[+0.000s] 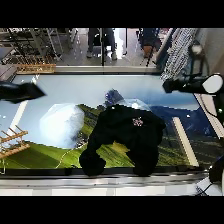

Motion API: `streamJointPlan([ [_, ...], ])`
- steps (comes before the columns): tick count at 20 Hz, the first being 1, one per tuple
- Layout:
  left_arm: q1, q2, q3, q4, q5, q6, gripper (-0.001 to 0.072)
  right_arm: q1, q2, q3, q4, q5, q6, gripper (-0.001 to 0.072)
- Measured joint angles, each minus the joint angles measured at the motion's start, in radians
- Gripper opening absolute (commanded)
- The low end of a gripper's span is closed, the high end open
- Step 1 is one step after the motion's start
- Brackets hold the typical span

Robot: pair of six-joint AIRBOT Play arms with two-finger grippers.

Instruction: Fold the clothes and pants, and hang the long-sleeved shirts on hangers.

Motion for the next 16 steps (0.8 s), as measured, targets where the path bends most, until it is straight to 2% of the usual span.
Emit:
streamJointPlan([
  [3,-0.182,-0.180,0.000,-0.049,0.074,0.020,0.0712,-0.043,-0.117,0.000,0.148,0.158,-0.078,0.0587],
  [6,-0.308,-0.366,0.000,-0.060,0.116,0.005,0.0711,-0.060,-0.198,0.000,0.168,0.224,-0.141,0.0640],
  [9,-0.362,-0.505,0.000,-0.031,0.068,-0.035,0.0711,-0.061,-0.254,0.000,0.152,0.244,-0.222,0.0639],
  [13,-0.385,-0.587,0.000,0.058,-0.029,-0.095,0.0704,-0.026,-0.331,0.000,0.092,0.229,-0.310,0.0638],
  [14,-0.389,-0.596,0.000,0.067,-0.049,-0.103,0.0677,-0.010,-0.352,0.000,0.077,0.216,-0.325,0.0631],
  [15,-0.392,-0.605,0.000,0.072,-0.068,-0.113,0.0582,0.007,-0.372,0.000,0.063,0.199,-0.336,0.0628],
  [16,-0.394,-0.613,0.000,0.072,-0.085,-0.117,0.0368,0.026,-0.393,0.000,0.054,0.180,-0.345,0.0549],
])
